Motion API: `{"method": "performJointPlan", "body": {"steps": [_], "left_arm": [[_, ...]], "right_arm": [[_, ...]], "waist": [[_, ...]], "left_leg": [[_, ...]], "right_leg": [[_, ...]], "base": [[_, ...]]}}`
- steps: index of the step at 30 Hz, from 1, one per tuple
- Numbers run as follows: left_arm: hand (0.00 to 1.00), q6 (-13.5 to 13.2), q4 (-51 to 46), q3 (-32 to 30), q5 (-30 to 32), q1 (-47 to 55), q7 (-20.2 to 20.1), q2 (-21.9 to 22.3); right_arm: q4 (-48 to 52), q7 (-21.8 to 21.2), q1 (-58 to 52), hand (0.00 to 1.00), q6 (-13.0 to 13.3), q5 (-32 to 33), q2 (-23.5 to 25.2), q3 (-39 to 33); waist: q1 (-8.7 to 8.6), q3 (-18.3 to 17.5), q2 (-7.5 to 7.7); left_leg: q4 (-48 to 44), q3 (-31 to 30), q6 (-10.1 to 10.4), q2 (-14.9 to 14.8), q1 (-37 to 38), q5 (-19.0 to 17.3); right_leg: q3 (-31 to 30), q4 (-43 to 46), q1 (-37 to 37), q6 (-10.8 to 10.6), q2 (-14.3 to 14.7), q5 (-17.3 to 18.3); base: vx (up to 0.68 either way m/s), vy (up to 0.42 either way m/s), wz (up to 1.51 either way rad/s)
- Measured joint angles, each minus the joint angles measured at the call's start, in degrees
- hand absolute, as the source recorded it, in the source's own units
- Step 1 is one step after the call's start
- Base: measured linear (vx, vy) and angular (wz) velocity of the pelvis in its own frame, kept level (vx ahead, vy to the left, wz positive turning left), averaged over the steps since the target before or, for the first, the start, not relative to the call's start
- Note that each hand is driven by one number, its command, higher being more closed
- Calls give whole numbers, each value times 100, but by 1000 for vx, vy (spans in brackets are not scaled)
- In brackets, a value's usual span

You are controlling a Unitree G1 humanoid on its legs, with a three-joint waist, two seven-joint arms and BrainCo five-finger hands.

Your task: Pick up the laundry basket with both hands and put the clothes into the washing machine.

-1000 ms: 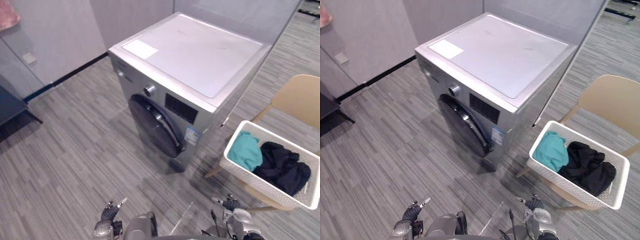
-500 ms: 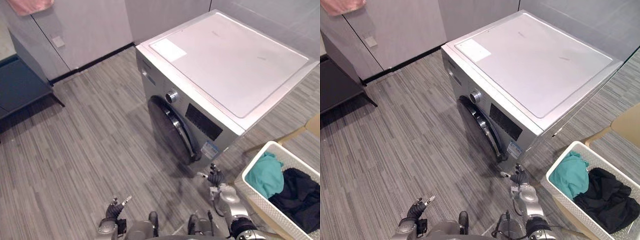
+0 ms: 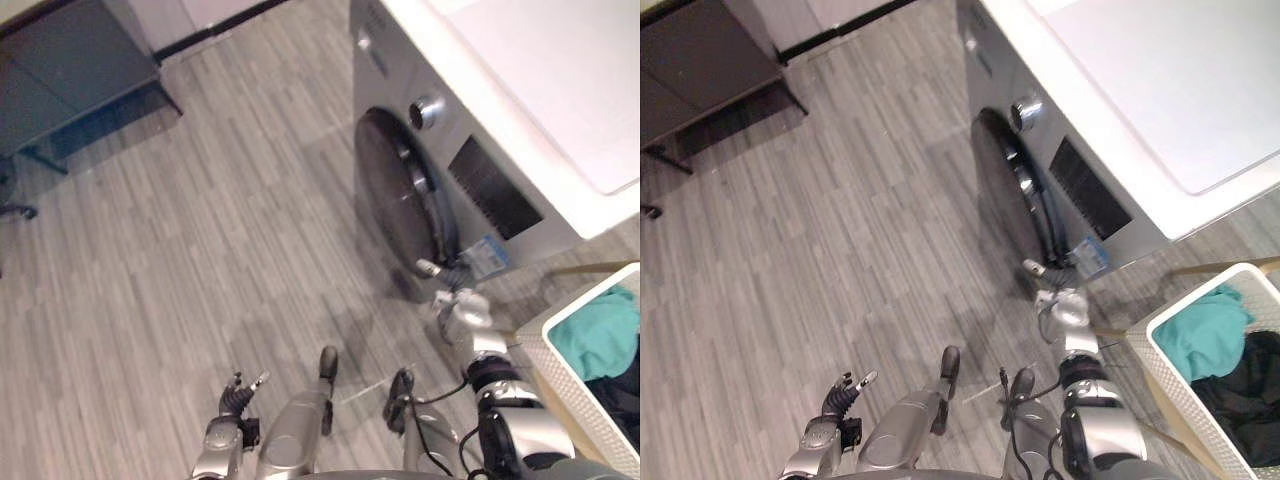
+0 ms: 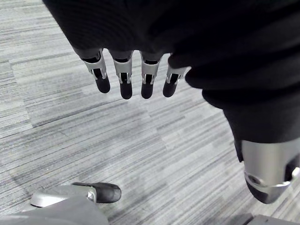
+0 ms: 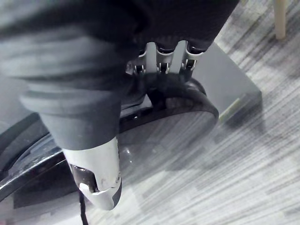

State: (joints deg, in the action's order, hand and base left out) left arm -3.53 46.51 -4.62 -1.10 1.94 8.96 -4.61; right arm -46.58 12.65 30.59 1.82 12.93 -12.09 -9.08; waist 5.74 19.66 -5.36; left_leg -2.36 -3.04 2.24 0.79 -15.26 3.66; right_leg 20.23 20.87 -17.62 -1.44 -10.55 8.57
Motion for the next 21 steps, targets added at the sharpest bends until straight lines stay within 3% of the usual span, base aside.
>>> {"method": "performJointPlan", "body": {"steps": [8,10,15,17,18,19,20,21], "left_arm": [[0,-83,-169,60,-340,-118,4,-2],[0,-82,-172,134,-357,-230,3,12],[0,-86,-227,413,-381,-537,1,111],[0,-88,-224,513,-377,-715,-4,207],[0,-85,-216,639,-340,-908,-5,250],[0,-81,-208,682,-325,-1006,-12,284],[0,-81,-178,687,-316,-1164,-10,414],[0,-91,-194,695,-284,-1246,-6,594]], "right_arm": [[4,284,638,0,-140,118,-183,121],[7,403,674,0,-147,229,-139,179],[8,870,807,0,-206,537,139,384],[17,1035,819,0,-194,724,311,579],[71,1092,823,0,-182,867,517,581],[148,1101,824,0,-178,940,612,586],[312,1087,843,0,-149,1002,688,793],[411,1087,1015,0,-193,1147,872,1196]], "waist": [[41,143,-32],[143,155,-47],[197,158,-55],[377,159,-59],[491,164,-7],[546,182,45],[728,219,-4],[967,252,-243]], "left_leg": [[241,-56,168,-36,-447,196],[231,-180,203,-55,-527,219],[234,-621,328,-175,-751,296],[289,-825,550,-338,-810,210],[366,-866,936,-372,-848,-58],[46,-881,860,-270,-977,-2],[-710,-905,813,-164,-1213,7],[-1187,-942,451,-329,-1323,-143]], "right_leg": [[114,208,-595,-2,-61,-44],[240,209,-618,-16,-57,-53],[679,173,-618,-19,39,-53],[974,-71,-542,-91,209,-96],[1283,-495,-439,-148,251,-254],[1436,-547,-449,-88,168,-310],[1598,-525,-479,-109,138,-310],[1457,475,-679,-174,96,-118]], "base": [[-182,-41,8],[-88,-81,8],[-63,-109,15],[-53,-144,-3],[-56,-120,13],[-71,-119,5],[-39,-86,-47],[-26,-104,-35]]}}
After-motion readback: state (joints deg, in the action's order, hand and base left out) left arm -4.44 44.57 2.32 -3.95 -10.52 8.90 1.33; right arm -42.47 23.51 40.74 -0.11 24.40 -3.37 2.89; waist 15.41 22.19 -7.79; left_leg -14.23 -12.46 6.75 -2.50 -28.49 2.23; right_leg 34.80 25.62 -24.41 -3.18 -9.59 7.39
